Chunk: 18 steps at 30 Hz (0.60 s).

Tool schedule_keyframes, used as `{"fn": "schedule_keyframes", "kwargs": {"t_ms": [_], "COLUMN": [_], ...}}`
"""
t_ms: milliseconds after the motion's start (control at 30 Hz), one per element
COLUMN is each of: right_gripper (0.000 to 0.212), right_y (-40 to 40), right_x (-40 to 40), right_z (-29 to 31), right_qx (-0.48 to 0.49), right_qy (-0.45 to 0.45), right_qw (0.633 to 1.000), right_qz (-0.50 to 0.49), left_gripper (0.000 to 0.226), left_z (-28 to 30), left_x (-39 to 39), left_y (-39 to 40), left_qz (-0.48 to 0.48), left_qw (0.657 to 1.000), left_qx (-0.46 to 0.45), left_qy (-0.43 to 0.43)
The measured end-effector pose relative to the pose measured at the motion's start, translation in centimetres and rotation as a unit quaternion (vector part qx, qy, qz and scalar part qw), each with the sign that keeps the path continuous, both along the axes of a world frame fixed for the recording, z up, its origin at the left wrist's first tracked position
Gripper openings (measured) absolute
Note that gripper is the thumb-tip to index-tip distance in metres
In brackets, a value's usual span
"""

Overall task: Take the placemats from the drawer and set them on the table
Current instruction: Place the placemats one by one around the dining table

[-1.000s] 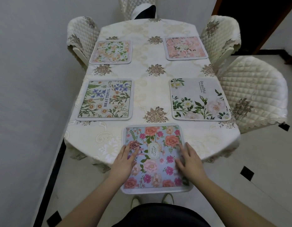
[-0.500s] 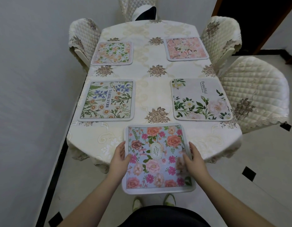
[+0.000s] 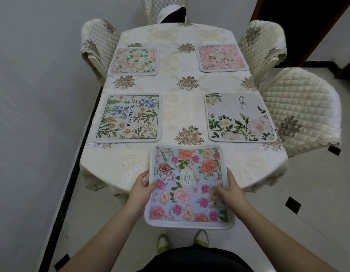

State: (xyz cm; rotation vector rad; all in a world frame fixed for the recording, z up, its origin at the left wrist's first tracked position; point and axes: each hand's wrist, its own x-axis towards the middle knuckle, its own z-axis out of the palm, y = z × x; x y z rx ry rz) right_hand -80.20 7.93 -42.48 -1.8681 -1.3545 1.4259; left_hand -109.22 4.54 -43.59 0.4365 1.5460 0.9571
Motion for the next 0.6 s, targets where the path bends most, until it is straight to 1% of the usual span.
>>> {"fn": "schedule_keyframes", "kwargs": {"t_ms": [33, 100, 167, 233, 333, 400, 500, 600], "right_gripper": [0.070, 0.077, 0.082, 0.082, 0.078, 0.077, 0.078, 0.079], "right_y": [-0.3, -0.8, -1.1, -1.1, -1.0, -1.1, -1.7, -2.7], "right_x": [-0.3, -0.8, -1.1, -1.0, -0.6, -0.2, 0.5, 1.1], "right_z": [0.1, 0.4, 0.5, 0.8, 1.8, 2.8, 3.9, 4.9], "right_qx": [0.005, 0.012, 0.018, 0.025, 0.029, 0.032, 0.038, 0.040], "right_qy": [0.001, 0.004, 0.006, 0.014, 0.030, 0.040, 0.029, 0.029], "right_qw": [1.000, 1.000, 1.000, 0.999, 0.997, 0.996, 0.994, 0.990], "right_qz": [-0.002, -0.014, -0.025, -0.034, -0.057, -0.076, -0.100, -0.130], "left_gripper": [0.052, 0.045, 0.042, 0.039, 0.038, 0.040, 0.039, 0.044], "left_z": [0.1, 0.3, 0.2, 0.3, 1.1, 2.0, 3.8, 5.0], "left_x": [-0.2, -0.4, -0.3, -0.3, -0.9, -1.3, -1.1, -0.6], "left_y": [-0.1, -0.2, -0.2, -0.3, -0.2, 0.0, 0.2, 0.6], "left_qz": [-0.006, -0.015, -0.027, -0.032, -0.045, -0.076, -0.131, -0.153], "left_qw": [1.000, 0.999, 0.995, 0.992, 0.990, 0.989, 0.981, 0.976], "left_qx": [-0.002, 0.009, 0.027, 0.046, 0.072, 0.085, 0.101, 0.113], "left_qy": [0.000, 0.037, 0.089, 0.110, 0.109, 0.094, 0.098, 0.106]}}
